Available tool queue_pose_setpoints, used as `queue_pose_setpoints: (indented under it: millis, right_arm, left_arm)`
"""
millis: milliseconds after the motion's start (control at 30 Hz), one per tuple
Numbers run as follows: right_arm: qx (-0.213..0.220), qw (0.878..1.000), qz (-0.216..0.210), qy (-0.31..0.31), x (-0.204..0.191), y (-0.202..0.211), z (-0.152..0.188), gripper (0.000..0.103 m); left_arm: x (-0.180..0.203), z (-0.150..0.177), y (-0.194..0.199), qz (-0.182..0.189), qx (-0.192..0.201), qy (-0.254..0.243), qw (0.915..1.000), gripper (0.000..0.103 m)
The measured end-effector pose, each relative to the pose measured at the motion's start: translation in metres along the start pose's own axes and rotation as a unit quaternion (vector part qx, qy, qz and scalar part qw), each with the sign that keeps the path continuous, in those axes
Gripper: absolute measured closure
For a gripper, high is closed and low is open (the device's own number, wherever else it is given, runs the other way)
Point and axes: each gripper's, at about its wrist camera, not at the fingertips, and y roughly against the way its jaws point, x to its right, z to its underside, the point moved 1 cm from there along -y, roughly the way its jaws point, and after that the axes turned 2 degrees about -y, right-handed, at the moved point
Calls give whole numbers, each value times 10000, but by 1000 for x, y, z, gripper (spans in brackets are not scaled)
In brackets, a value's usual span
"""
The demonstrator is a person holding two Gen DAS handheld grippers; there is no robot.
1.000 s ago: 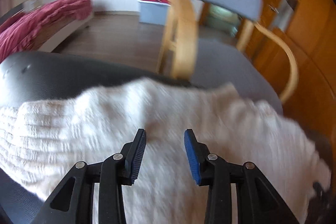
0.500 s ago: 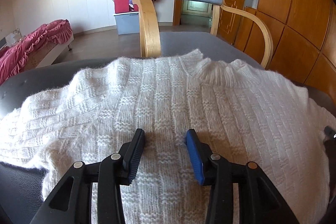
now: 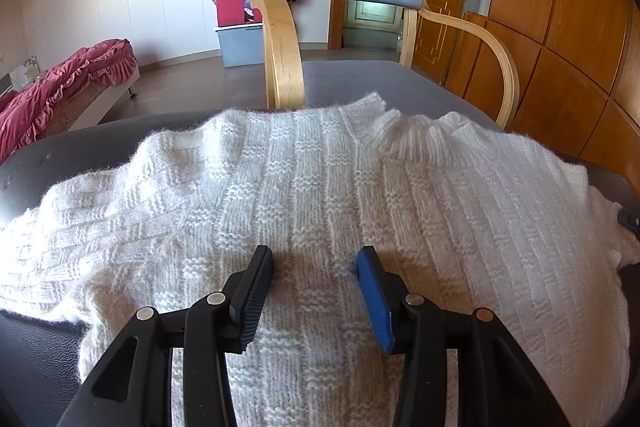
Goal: Fold clothes
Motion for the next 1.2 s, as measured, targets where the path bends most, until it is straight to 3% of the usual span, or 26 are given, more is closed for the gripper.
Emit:
queue_pose_setpoints:
  millis: [167,300,567,667,700,767,800,967,1033,1200]
  right_arm:
    - [-264,9988,-168,370,-36,-53,-27,96]
    - [-560,9978,195,283,-24,-88,-30,96]
    - [-290,9992,-69,-252,14,-76,-32,101]
    - [-143,9992,-181,-337,17,-55,-29,91]
    - [-66,9992,-193,-351,18,-46,-28,77]
    - [135,9991,-214,-349,27,-26,-29,60]
    - [229,9989,-58,-400,38,-13,-30,52]
    - [462,9898,1009,-889,115,41,-35,50]
    - [482,9793,1517,-1252,154,61,-32,50]
    - [510,9515,2233,-2053,223,98,-19,50]
  left_arm:
    - [-2,0,0,61,12,45,10000,58]
    - [-3,0,0,102,19,83,9999,58]
    - [-4,1,0,144,23,94,9998,56]
    - [-5,1,0,159,22,101,9998,56]
    - [-5,1,0,160,22,99,9998,56]
    - [-5,1,0,156,21,101,9998,56]
    - [-4,0,-1,155,21,104,9998,56]
    - [-4,0,-1,149,20,103,9998,56]
    - [-4,0,-1,149,19,99,9998,56]
    - [-3,0,-1,146,19,97,9998,56]
